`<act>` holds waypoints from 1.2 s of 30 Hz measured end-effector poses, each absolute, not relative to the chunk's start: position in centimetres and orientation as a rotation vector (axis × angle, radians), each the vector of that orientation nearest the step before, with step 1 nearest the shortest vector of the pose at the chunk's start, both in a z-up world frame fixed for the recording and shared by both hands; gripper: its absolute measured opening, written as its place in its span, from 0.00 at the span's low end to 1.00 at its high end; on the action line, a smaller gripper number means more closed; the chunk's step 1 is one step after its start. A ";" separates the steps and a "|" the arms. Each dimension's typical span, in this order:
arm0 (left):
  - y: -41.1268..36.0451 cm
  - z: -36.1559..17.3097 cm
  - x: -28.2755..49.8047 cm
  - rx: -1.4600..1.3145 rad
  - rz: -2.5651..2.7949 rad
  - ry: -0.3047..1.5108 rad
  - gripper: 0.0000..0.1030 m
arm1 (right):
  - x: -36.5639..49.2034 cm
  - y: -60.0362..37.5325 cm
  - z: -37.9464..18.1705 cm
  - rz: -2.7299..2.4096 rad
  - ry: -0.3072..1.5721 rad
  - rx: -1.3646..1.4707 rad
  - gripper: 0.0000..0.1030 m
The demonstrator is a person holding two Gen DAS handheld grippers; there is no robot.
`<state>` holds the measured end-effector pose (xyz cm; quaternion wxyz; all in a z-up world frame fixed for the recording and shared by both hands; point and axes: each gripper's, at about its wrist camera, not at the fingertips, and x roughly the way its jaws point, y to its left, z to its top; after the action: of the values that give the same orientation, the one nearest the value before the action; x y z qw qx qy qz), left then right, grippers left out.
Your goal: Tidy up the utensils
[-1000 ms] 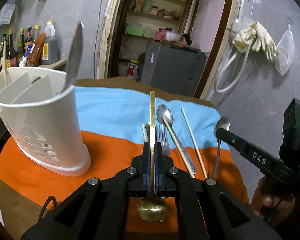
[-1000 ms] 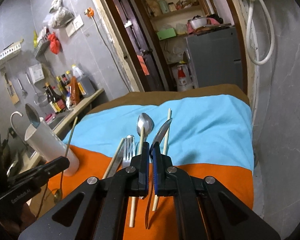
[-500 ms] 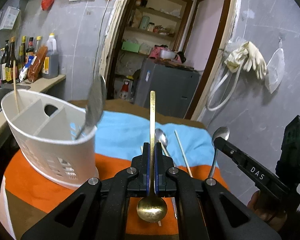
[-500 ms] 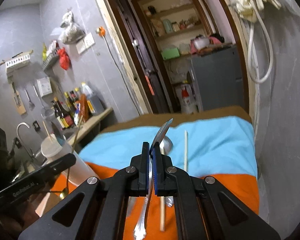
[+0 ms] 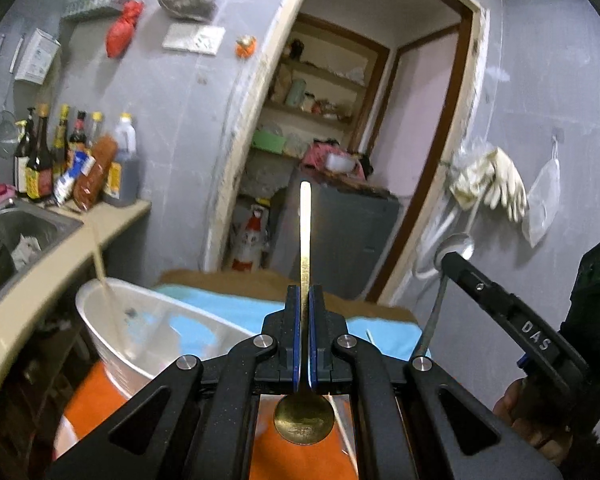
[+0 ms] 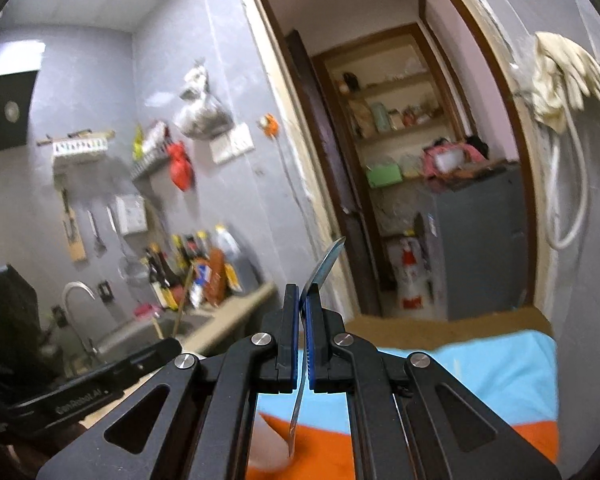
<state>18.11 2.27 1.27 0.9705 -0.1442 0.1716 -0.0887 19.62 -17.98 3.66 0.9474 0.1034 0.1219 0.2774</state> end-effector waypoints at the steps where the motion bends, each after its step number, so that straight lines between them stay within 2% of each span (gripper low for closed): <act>1: 3.3 1.8 18.2 -0.295 -0.170 0.331 0.02 | 19.6 -17.3 4.2 0.578 0.230 0.215 0.01; 9: 11.9 3.0 20.0 -0.378 -0.086 0.199 0.02 | 20.4 -11.5 6.2 0.663 0.129 0.253 0.01; 17: 17.1 -0.1 22.6 -0.473 -0.080 0.150 0.02 | 20.9 -7.6 2.5 0.651 0.133 0.207 0.01; 25: 17.8 -2.4 23.0 -0.534 -0.103 0.113 0.02 | 20.6 -6.4 -0.5 0.628 0.149 0.148 0.01; 36: 14.6 -4.0 21.8 -0.388 -0.045 0.031 0.02 | 20.4 -6.3 -1.6 0.622 0.138 0.124 0.01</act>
<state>21.78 14.62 -4.03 0.9809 -0.1928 0.0152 -0.0225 20.36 -6.28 -1.63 0.9478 0.0610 0.0677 0.3057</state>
